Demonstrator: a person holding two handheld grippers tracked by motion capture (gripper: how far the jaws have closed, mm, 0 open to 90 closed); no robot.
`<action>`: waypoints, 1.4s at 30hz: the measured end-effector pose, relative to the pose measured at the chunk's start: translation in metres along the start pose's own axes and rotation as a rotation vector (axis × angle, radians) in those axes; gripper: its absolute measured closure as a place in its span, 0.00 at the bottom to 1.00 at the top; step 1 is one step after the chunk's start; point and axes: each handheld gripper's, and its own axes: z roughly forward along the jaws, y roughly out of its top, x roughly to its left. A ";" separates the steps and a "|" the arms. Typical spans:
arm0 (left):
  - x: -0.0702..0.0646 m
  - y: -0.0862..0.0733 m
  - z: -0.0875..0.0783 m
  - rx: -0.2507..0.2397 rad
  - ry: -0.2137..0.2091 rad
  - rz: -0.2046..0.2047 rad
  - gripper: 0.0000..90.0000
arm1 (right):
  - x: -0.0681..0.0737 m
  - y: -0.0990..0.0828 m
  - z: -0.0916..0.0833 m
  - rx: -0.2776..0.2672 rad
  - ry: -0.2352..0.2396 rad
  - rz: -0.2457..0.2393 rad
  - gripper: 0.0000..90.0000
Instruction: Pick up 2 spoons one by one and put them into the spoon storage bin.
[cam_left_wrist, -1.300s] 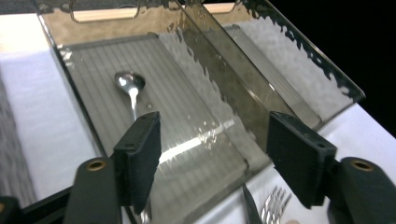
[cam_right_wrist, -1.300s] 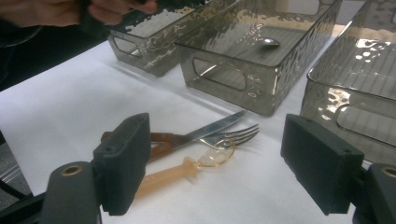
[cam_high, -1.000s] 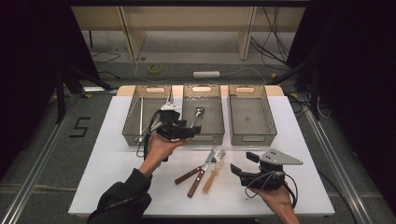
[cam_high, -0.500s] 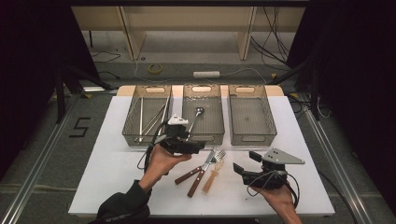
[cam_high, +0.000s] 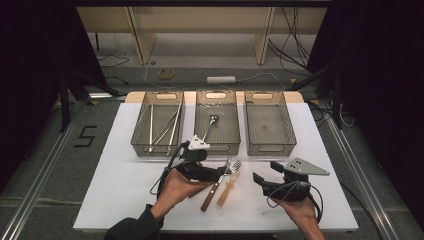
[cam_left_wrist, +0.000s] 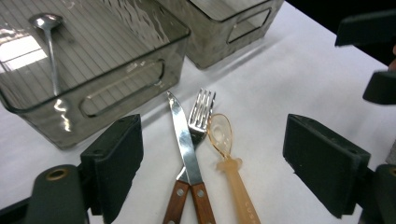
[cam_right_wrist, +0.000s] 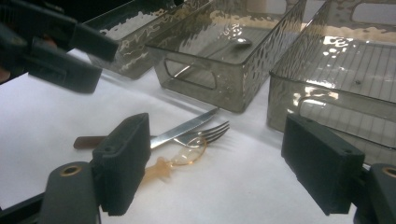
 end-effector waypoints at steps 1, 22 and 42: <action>-0.001 -0.001 0.001 0.005 -0.002 0.004 0.22 | 0.000 0.000 0.000 -0.005 -0.001 0.000 0.28; -0.039 -0.051 0.028 0.095 0.027 0.046 0.37 | -0.003 -0.001 0.000 -0.002 -0.020 0.008 0.28; -0.051 -0.082 0.042 0.133 0.069 0.061 0.63 | -0.001 -0.002 0.001 0.008 -0.014 -0.004 0.28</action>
